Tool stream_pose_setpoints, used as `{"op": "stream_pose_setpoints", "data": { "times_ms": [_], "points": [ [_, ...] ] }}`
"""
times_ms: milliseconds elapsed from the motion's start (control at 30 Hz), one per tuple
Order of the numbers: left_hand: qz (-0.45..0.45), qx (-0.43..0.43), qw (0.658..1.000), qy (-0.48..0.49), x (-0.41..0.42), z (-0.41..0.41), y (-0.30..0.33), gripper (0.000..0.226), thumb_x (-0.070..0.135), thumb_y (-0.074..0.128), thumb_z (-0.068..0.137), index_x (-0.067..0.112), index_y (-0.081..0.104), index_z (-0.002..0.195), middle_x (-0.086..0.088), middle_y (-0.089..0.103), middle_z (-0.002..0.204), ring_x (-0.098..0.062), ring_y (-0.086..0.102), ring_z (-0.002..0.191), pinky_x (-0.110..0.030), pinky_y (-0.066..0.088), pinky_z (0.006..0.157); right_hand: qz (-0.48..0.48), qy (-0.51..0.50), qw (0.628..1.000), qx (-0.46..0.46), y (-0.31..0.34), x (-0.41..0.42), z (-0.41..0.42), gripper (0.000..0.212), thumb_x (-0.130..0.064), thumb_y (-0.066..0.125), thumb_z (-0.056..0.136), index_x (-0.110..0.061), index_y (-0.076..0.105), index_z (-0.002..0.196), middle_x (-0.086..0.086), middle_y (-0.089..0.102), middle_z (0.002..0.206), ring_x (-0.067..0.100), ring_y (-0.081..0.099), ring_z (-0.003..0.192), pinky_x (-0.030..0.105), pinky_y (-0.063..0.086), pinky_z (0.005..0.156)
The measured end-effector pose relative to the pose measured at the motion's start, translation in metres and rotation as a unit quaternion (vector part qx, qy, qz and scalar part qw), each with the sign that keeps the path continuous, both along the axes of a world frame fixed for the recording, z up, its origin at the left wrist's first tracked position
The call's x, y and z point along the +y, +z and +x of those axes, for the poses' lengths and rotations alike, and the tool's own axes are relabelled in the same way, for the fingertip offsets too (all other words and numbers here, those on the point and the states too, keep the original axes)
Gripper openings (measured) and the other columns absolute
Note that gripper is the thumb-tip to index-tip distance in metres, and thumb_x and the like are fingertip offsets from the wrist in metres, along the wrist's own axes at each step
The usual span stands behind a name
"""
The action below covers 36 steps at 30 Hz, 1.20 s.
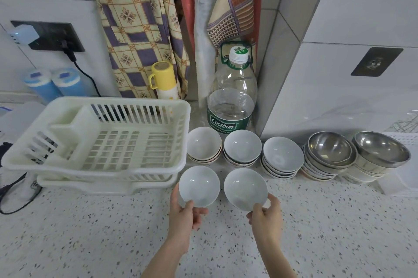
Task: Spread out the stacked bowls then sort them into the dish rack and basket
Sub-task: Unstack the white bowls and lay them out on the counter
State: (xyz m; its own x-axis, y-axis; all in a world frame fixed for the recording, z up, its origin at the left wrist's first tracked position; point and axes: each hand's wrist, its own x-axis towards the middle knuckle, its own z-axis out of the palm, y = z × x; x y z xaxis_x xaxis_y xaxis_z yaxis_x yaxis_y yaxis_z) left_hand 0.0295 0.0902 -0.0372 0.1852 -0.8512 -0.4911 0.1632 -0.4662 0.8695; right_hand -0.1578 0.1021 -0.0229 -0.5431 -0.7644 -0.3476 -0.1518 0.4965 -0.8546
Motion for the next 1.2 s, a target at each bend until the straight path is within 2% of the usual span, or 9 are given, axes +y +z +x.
{"op": "stream_pose_setpoints", "data": {
  "times_ms": [533, 800, 933, 1200],
  "points": [
    [0.007, -0.004, 1.0, 0.003, -0.001, -0.006, 0.008, 0.057, 0.01, 0.044, 0.104, 0.063, 0.034, 0.124, -0.022, 0.074, 0.076, -0.012, 0.048, 0.042, -0.022, 0.031, 0.039, 0.007, 0.013, 1.0, -0.015, -0.004, 0.001, 0.001, 0.045, -0.006, 0.047, 0.092, -0.019, 0.038, 0.134, 0.006, 0.069, 0.063, 0.007, 0.062, 0.045, 0.024, 0.042, 0.042],
    [0.025, 0.003, 1.0, -0.001, -0.002, -0.005, 0.009, 0.052, 0.014, 0.046, 0.104, 0.058, 0.032, 0.128, -0.021, 0.075, 0.078, -0.012, 0.049, 0.043, -0.022, 0.035, 0.039, 0.013, 0.012, 0.999, -0.036, -0.003, 0.003, 0.006, 0.045, -0.004, 0.049, 0.089, -0.02, 0.036, 0.129, 0.004, 0.07, 0.059, 0.013, 0.066, 0.047, 0.032, 0.05, 0.054],
    [0.032, 0.004, 0.999, -0.005, -0.002, -0.006, 0.008, 0.049, 0.013, 0.047, 0.104, 0.052, 0.031, 0.129, -0.02, 0.075, 0.076, -0.013, 0.05, 0.041, -0.022, 0.035, 0.039, 0.011, 0.004, 0.998, -0.062, -0.004, 0.003, 0.01, 0.044, -0.004, 0.049, 0.089, -0.026, 0.033, 0.123, 0.0, 0.07, 0.057, 0.015, 0.068, 0.049, 0.028, 0.046, 0.054],
    [0.039, 0.001, 0.999, -0.016, -0.003, -0.006, 0.006, 0.048, 0.014, 0.047, 0.103, 0.049, 0.028, 0.131, -0.016, 0.076, 0.076, -0.013, 0.05, 0.04, -0.023, 0.034, 0.038, 0.014, 0.02, 0.998, -0.066, -0.006, 0.004, 0.011, 0.044, -0.007, 0.051, 0.09, -0.023, 0.033, 0.126, 0.005, 0.072, 0.062, 0.016, 0.07, 0.052, 0.031, 0.048, 0.052]
  ]
}}
